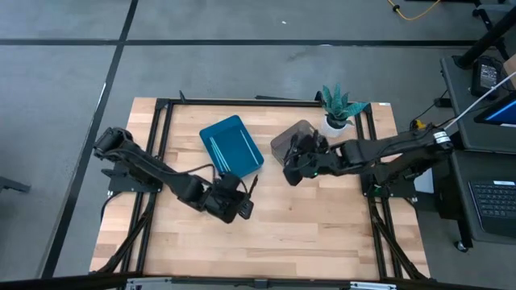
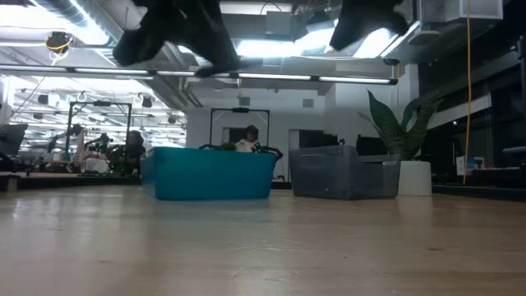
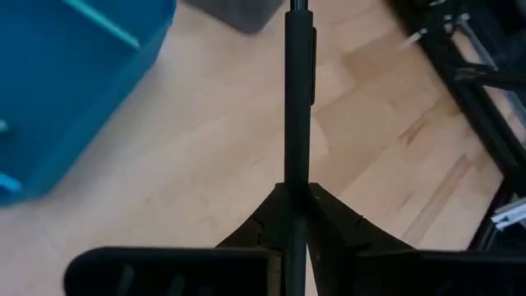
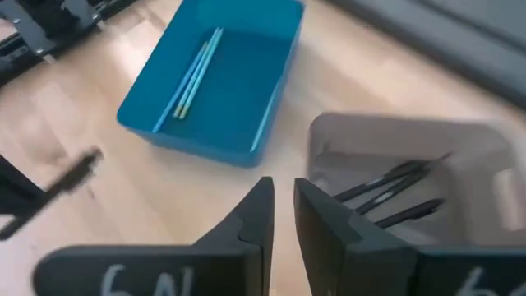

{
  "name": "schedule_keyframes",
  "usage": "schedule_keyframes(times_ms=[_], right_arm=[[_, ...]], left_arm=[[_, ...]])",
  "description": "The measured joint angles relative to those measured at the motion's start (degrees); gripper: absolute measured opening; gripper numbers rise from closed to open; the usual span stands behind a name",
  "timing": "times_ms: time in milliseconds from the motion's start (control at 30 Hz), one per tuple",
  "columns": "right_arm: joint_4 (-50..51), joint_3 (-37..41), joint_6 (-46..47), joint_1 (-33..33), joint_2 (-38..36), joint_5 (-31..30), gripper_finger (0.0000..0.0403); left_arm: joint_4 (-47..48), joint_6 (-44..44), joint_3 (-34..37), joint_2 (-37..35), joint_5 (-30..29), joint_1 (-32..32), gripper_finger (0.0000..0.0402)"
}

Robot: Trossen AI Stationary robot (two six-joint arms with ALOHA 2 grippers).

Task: Sort pens & pencils
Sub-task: Put the black pen into the gray bin

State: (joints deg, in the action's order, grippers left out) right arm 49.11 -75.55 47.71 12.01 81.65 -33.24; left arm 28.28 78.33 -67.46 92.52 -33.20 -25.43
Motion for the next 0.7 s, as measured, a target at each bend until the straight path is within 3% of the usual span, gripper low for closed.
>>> schedule_keyframes(times_ms=[133, 400, 700], right_arm=[[-11.08, 7.52, 1.99, -0.04, -0.03, 3.75, 0.0052], [-46.69, 18.79, 1.56, -0.02, -0.08, 8.85, 0.0052], [-69.88, 27.62, 4.23, -0.07, -0.09, 11.06, 0.0052]], left_arm=[[0.22, -4.38, 0.00, -3.28, -1.97, -0.16, 0.0025], [2.16, -9.55, -0.05, -7.69, -3.35, -0.09, 0.0025], [4.81, -11.47, -0.07, -10.16, -4.04, -0.09, 0.0025]])
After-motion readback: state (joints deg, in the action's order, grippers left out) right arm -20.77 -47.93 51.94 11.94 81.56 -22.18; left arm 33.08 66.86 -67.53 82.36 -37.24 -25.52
